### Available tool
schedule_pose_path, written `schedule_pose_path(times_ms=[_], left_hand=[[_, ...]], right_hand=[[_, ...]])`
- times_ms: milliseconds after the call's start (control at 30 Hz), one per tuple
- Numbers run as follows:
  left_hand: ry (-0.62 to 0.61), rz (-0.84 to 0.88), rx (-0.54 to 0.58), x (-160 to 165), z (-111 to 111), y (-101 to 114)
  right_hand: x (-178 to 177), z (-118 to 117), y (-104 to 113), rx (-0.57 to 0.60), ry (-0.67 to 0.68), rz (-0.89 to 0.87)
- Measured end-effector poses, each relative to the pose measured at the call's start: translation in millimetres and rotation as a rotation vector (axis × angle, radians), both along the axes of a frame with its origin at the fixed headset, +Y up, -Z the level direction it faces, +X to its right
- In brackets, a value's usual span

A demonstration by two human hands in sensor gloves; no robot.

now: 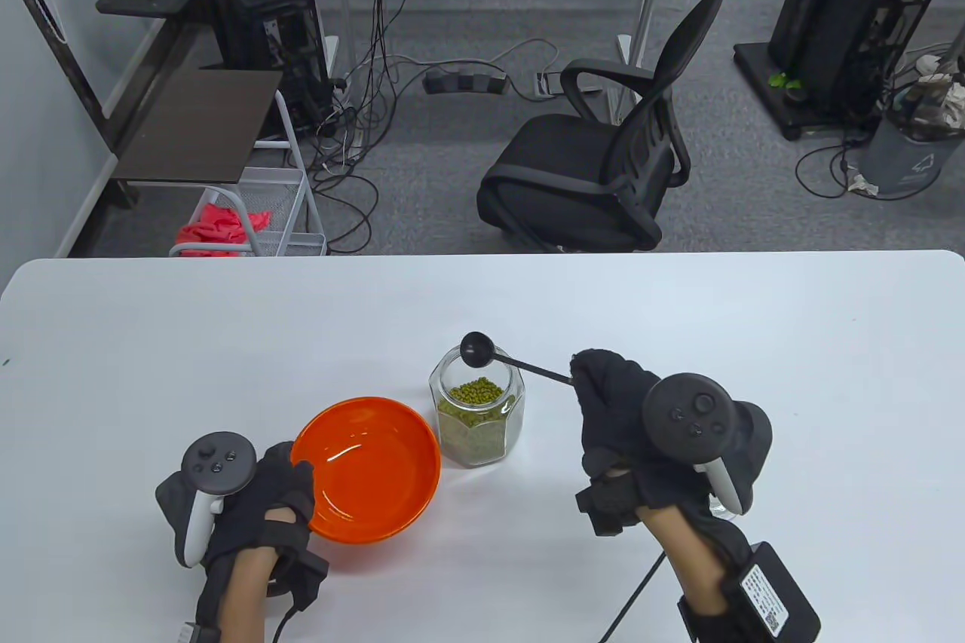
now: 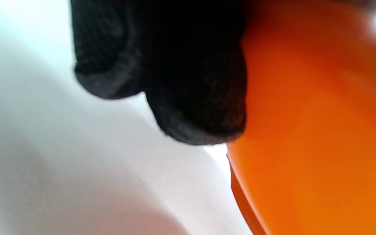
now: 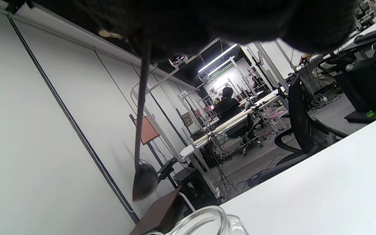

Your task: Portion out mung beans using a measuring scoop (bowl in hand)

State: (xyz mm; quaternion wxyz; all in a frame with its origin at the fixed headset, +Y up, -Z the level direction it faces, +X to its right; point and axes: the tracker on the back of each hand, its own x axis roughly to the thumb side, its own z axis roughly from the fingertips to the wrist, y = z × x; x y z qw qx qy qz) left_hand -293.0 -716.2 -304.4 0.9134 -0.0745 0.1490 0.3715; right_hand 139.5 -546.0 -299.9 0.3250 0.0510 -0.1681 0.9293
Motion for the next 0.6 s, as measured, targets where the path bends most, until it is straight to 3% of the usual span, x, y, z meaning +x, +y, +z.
schedule_pose_path(times_ms=[267,600], left_hand=[[0.012,0.002,-0.001,-2,2,2],[0.011,0.004,0.003,-3,1,1]], right_hand=[[-20,-11,11,-0.002,0.004,0.173],[-50,-32,-1,-0.038,0.020,0.354]])
